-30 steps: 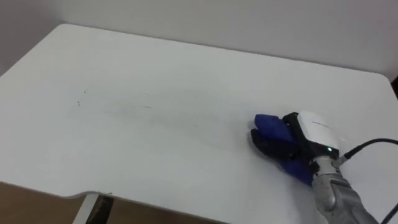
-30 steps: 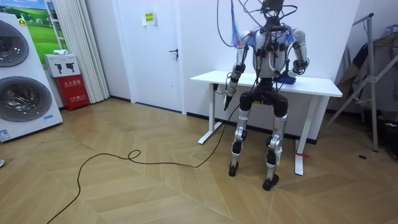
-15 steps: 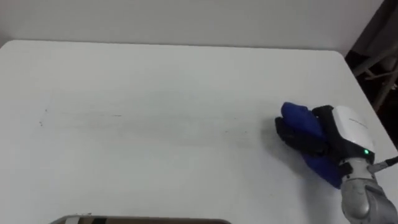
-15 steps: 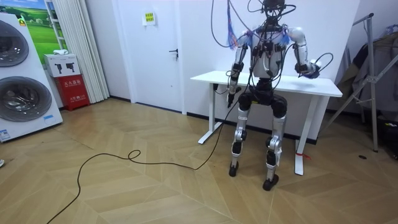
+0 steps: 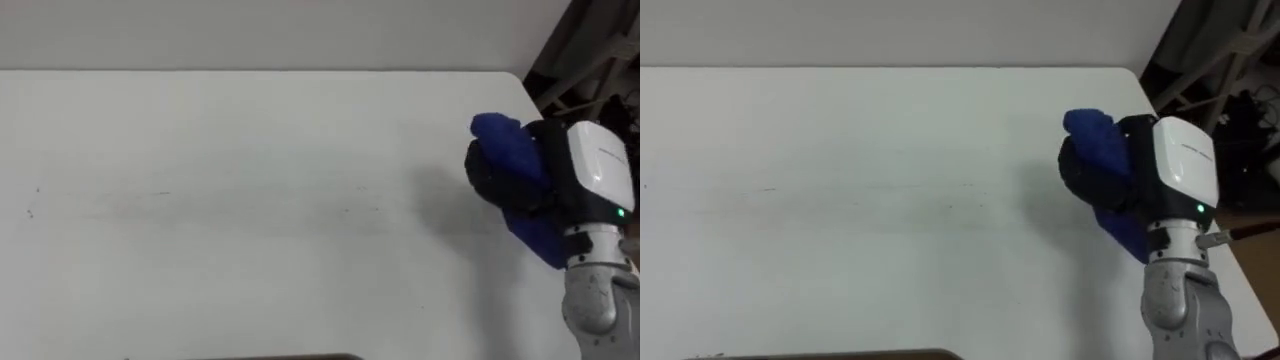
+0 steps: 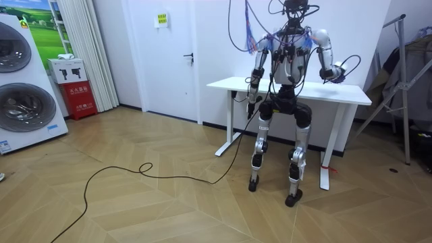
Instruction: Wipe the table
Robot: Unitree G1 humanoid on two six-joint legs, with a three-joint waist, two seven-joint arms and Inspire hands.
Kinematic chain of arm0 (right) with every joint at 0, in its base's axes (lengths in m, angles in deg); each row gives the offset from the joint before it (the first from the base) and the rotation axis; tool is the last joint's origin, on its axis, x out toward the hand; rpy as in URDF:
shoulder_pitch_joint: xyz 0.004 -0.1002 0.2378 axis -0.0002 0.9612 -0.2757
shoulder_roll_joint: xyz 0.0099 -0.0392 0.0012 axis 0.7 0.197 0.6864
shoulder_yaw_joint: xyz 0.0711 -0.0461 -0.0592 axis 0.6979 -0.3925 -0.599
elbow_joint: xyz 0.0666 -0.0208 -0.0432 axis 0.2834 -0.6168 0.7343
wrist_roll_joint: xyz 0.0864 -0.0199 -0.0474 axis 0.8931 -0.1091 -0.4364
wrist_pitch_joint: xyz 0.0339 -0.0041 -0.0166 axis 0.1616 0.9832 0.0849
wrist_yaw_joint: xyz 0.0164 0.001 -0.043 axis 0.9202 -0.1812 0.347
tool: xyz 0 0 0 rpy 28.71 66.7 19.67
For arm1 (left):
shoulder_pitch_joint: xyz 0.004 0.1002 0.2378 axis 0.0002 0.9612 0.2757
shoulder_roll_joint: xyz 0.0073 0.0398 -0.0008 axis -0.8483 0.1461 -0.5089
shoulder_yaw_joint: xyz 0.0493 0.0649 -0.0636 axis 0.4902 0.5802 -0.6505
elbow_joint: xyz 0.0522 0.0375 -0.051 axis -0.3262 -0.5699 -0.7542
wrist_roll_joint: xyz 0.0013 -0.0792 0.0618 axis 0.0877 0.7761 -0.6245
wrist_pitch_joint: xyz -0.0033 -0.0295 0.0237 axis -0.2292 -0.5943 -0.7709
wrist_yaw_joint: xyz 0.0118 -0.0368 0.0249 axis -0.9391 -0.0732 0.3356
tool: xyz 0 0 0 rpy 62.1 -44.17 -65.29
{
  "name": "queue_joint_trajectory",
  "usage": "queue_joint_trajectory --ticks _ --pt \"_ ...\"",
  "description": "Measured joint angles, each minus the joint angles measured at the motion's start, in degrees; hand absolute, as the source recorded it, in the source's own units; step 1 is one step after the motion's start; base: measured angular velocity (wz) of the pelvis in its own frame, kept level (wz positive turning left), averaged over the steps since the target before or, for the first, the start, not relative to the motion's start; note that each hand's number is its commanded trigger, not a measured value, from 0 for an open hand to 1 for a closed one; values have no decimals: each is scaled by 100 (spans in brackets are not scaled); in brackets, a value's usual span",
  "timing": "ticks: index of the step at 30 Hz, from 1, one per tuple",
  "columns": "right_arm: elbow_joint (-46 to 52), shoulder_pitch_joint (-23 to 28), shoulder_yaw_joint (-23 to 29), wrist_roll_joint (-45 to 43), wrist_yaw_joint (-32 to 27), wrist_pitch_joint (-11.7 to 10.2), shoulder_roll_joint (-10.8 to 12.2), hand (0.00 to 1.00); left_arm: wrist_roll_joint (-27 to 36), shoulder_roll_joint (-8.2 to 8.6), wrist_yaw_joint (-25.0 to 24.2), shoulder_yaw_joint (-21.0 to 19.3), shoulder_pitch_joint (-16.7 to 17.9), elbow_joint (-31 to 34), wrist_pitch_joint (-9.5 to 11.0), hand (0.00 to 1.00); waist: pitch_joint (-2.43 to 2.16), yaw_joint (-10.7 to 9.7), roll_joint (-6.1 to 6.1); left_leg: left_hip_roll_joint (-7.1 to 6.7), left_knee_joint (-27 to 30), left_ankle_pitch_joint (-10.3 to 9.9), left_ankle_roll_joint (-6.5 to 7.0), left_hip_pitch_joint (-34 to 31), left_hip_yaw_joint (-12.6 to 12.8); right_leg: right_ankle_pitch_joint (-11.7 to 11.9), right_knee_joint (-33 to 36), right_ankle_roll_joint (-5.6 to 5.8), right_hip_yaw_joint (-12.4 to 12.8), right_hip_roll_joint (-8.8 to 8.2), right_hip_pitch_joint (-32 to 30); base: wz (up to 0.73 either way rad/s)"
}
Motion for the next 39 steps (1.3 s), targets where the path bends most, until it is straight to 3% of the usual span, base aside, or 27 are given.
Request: queue_joint_trajectory --ticks 6,7,8,9,15,39 --pt "-324 14 -306 -1 209 81 2 100 26 -11 6 -1 -3 -161 16 0 10 23 40 0 -3 -1 -1 -43 -29 0 1 0 -24 0 -27 1" --pt "-323 14 -315 -1 225 81 2 78 58 -11 6 0 -5 -172 16 0 9 31 39 0 -2 -1 0 -47 -29 0 1 0 -24 0 -33 0" --pt "-324 14 -317 -2 252 81 2 3 63 -11 6 0 -5 -177 17 0 7 46 33 -1 -2 -1 0 -55 -31 0 -1 0 -24 0 -40 0" --pt "-324 14 -316 -2 252 81 2 0 61 -11 6 0 -5 -177 16 0 3 70 27 -1 -2 -1 0 -57 -35 0 -4 0 -24 0 -41 0" --pt "-324 14 -316 -4 252 81 2 0 60 -11 5 0 -6 -177 18 0 -16 142 -3 -1 3 0 0 -76 -61 0 -13 0 -42 0 -40 1" --pt "-314 -43 -242 -28 237 58 1 0 55 -4 24 -17 8 -193 18 0 1 159 29 -2 6 0 0 -96 -73 0 -12 0 -33 3 -28 0"
